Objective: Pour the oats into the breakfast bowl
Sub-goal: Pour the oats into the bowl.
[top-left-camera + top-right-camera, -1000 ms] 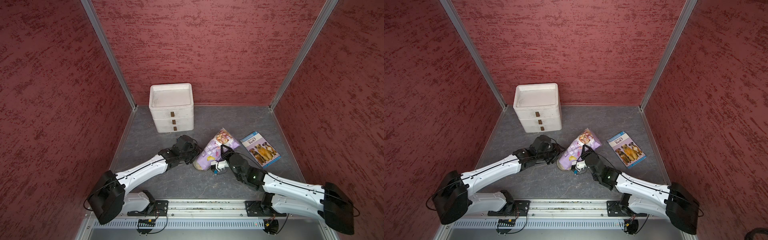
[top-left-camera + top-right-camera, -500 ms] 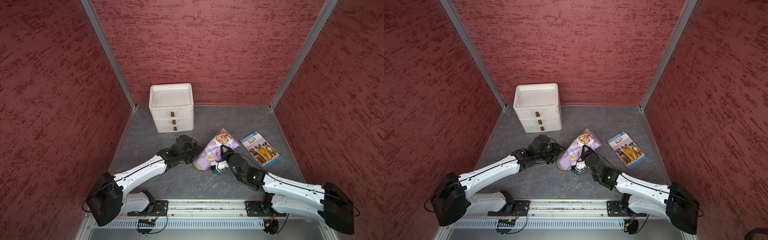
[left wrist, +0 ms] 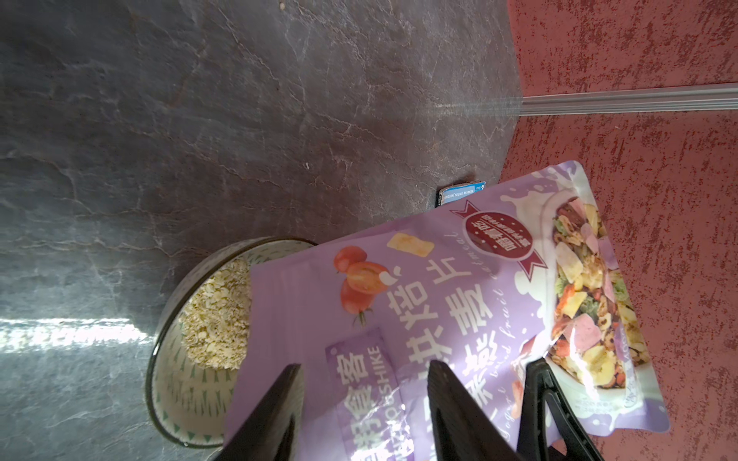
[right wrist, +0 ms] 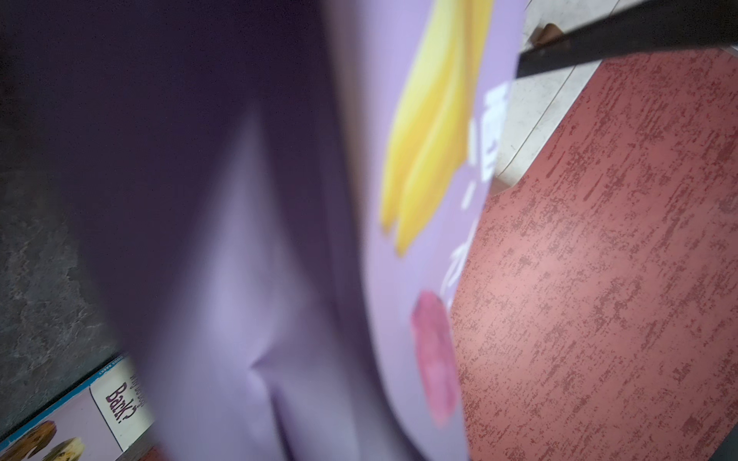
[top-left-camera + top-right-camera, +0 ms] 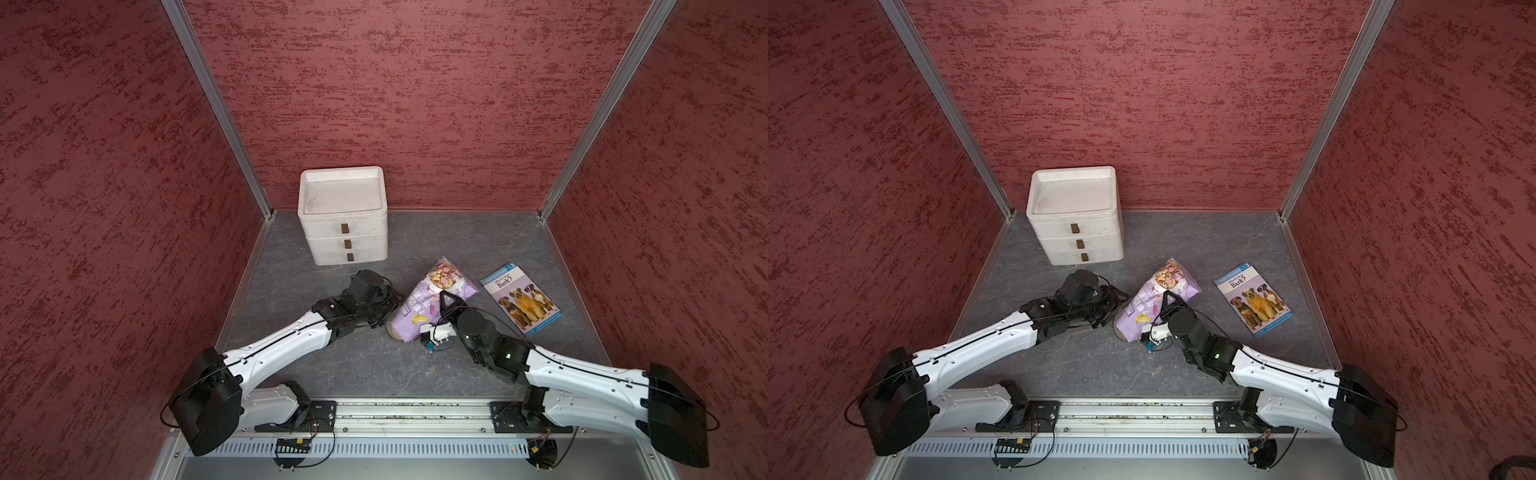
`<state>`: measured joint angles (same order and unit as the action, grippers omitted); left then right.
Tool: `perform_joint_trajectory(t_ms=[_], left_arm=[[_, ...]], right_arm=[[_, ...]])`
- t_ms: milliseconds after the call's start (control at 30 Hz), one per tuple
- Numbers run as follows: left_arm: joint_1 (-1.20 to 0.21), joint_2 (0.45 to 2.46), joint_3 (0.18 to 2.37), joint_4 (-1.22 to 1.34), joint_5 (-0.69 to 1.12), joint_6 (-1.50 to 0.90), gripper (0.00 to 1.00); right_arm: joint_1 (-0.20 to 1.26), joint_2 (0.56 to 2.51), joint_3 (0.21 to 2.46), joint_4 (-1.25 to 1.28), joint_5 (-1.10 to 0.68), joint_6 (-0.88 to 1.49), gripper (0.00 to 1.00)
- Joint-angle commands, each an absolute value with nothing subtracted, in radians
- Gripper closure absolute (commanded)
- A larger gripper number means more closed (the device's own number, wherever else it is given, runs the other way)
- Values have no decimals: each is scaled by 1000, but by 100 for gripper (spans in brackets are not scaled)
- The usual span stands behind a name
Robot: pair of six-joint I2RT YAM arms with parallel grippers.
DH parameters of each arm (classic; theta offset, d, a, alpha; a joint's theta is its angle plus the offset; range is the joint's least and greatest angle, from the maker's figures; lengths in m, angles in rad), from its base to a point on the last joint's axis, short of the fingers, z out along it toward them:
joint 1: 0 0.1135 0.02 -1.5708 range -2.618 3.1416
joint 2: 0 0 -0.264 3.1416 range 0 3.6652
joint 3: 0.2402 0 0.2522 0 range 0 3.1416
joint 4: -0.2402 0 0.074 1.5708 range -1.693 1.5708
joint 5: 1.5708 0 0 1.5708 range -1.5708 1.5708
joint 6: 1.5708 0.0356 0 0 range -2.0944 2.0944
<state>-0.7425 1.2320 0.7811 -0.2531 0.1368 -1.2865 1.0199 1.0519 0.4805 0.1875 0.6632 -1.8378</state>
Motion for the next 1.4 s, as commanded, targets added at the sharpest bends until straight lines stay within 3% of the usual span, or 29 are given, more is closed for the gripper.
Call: perform_joint_trajectory(t_ms=[0,267,533,800,900,1000,1100,1200,1267,1367], left_arm=[[-741,1207,778,-264,125,-1285,47],[-736,1191,784,-282,119,-1278,47],[-733,1190,775,-259,118,-1284,47],[-733,1201,780,-263,126,-1284,47],[-733,1201,779,-264,125,-1285,47],[-729,1201,786,-273,127,-1279,47],[-730,1197,778,-261,122,-1286,47],[-728,1201,784,-269,128,-1281,47],[-730,1201,781,-265,125,-1287,47],[-730,1206,784,-266,131,-1284,47]], right_arm=[[1026,1045,514,369,718,-1841,100],[1017,1068,520,448,749,-1837,100],[1007,1005,510,298,737,-1825,100],[997,1038,515,431,738,-1850,100],[1016,1052,513,329,722,-1847,100],[1003,1041,511,446,741,-1844,100],[1021,1036,509,320,721,-1840,100],[1023,1031,505,426,748,-1836,100],[1035,1023,502,298,726,-1831,100],[1034,1009,501,439,739,-1836,100]])
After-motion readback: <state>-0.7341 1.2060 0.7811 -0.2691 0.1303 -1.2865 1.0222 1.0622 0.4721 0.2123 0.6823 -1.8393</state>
